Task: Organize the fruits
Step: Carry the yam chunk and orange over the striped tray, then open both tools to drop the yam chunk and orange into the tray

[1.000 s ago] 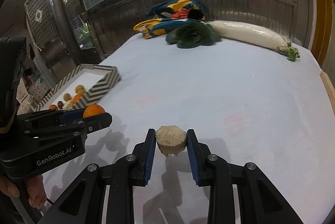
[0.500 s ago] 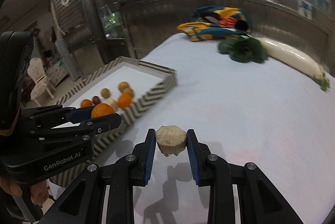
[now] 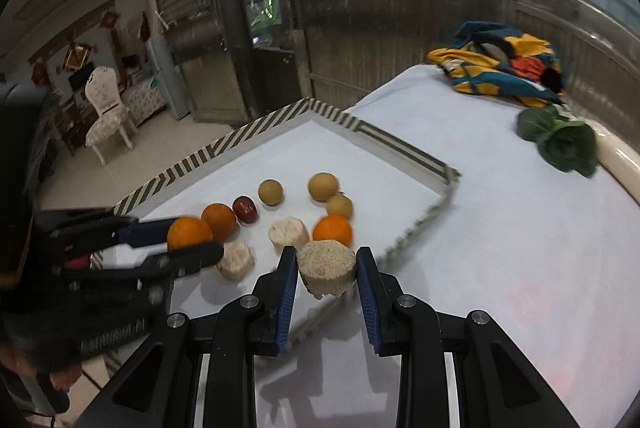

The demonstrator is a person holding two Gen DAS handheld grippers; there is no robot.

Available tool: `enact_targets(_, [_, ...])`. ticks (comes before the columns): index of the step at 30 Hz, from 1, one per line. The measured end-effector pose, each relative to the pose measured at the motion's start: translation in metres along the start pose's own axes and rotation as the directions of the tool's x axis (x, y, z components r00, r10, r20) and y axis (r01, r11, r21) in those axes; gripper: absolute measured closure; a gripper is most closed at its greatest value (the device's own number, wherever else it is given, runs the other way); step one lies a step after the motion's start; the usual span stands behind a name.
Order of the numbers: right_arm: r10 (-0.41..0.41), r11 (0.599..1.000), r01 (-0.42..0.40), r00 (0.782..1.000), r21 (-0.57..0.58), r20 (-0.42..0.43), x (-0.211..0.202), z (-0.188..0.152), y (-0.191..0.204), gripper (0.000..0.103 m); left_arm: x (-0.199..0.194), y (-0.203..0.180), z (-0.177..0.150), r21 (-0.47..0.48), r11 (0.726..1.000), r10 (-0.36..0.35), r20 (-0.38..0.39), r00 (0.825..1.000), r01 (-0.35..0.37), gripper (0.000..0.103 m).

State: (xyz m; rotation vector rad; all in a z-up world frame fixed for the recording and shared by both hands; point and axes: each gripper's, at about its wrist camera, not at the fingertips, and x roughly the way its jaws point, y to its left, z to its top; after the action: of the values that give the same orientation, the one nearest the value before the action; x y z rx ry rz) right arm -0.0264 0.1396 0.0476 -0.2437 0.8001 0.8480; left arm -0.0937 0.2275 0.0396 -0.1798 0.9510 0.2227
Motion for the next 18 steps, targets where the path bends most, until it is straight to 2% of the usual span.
enact_targets(4, [0.013, 1.000, -0.013, 1.000, -0.009, -0.024, 0.026, 0.013, 0.005, 0.074, 0.008, 0.006, -0.002, -0.003, 1.000, 0.008, -0.024, 1.000, -0.008, 0.071])
enact_targets(11, [0.034, 0.999, -0.036, 0.998, -0.035, -0.057, 0.057, 0.028, 0.006, 0.074, 0.011, 0.005, 0.001, 0.006, 1.000, 0.014, -0.017, 1.000, -0.014, 0.071])
enact_targets(18, [0.042, 0.997, -0.045, 0.998, -0.067, -0.051, 0.064, 0.030, 0.011, 0.074, 0.012, 0.002, 0.001, 0.003, 1.000, 0.030, -0.004, 1.000, -0.030, 0.071])
